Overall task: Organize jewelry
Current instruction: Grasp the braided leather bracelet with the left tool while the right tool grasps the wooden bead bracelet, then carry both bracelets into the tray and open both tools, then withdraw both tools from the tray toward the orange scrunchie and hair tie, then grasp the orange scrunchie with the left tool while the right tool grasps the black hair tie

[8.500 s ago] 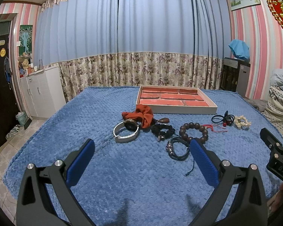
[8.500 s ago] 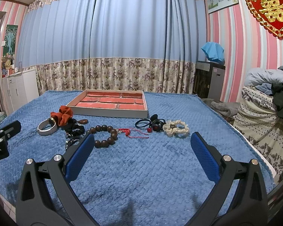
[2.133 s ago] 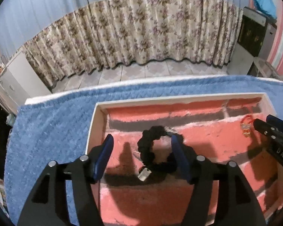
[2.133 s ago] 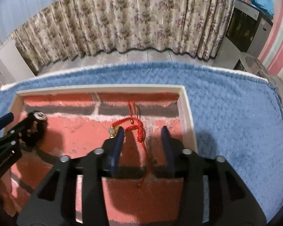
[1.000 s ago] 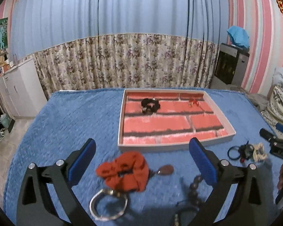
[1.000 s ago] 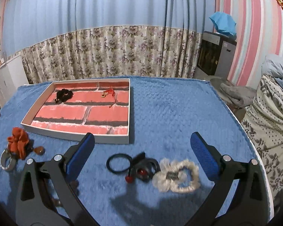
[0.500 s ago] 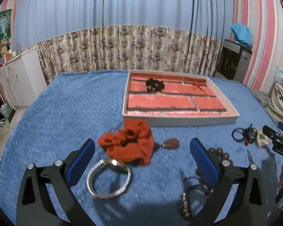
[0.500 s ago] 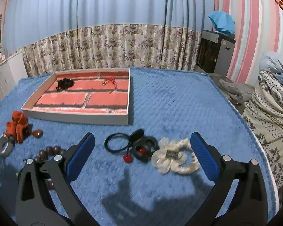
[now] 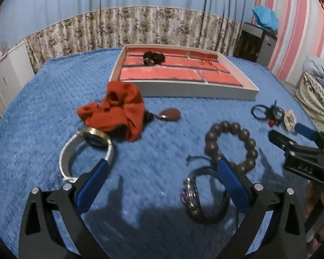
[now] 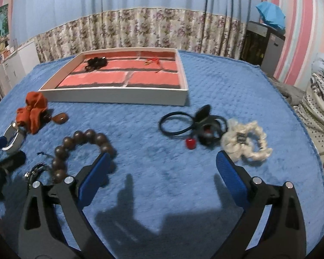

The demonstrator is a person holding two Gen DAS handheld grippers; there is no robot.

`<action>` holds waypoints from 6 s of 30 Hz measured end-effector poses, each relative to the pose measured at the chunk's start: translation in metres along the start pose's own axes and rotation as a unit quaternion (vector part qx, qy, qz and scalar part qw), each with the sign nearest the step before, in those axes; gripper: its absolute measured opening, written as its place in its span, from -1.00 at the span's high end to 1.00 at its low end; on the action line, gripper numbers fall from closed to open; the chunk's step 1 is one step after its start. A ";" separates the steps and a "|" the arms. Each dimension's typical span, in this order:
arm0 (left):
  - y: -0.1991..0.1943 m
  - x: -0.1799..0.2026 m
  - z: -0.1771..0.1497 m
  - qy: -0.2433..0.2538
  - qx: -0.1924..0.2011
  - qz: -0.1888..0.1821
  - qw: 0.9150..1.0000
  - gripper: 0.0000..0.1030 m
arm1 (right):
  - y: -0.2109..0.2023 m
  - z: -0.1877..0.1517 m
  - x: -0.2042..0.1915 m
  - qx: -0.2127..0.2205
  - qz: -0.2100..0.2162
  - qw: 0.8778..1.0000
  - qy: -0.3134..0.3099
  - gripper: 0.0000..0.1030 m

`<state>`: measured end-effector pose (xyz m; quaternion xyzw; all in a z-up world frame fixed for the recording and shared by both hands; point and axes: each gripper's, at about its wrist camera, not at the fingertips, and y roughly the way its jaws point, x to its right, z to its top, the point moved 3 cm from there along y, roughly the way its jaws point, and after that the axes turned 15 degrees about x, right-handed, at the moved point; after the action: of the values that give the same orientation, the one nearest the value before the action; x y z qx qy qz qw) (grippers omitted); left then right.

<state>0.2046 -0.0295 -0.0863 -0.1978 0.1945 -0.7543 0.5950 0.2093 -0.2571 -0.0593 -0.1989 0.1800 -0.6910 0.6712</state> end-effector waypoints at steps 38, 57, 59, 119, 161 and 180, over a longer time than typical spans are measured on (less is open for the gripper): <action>0.022 0.013 -0.016 0.038 -0.031 -0.030 0.998 0.76 | 0.042 -0.009 -0.037 -0.047 0.054 0.997 0.007 0.60; 0.003 0.011 0.053 0.045 0.041 -0.016 0.998 0.77 | 0.025 0.049 -0.022 0.014 0.053 0.998 -0.009 0.63; 0.001 0.011 0.069 0.048 0.053 -0.013 0.997 0.77 | 0.026 0.059 -0.020 0.020 0.052 0.998 -0.008 0.63; 0.168 -0.061 0.187 0.014 -0.032 0.078 0.996 -0.78 | 0.143 0.166 0.044 -0.013 0.013 0.999 0.029 -0.78; 0.012 -0.110 0.063 -0.035 0.037 0.066 0.997 -0.87 | 0.011 0.031 0.049 0.036 -0.013 0.999 0.029 -0.70; 0.052 -0.119 0.058 -0.033 -0.013 0.037 0.999 -0.83 | 0.081 0.022 0.013 -0.048 0.017 0.999 0.003 -0.06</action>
<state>0.3030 0.0715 -0.0725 -0.2230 0.1919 -0.7225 0.6257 0.2894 -0.2726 -0.0815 -0.2255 0.2179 -0.6705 0.6723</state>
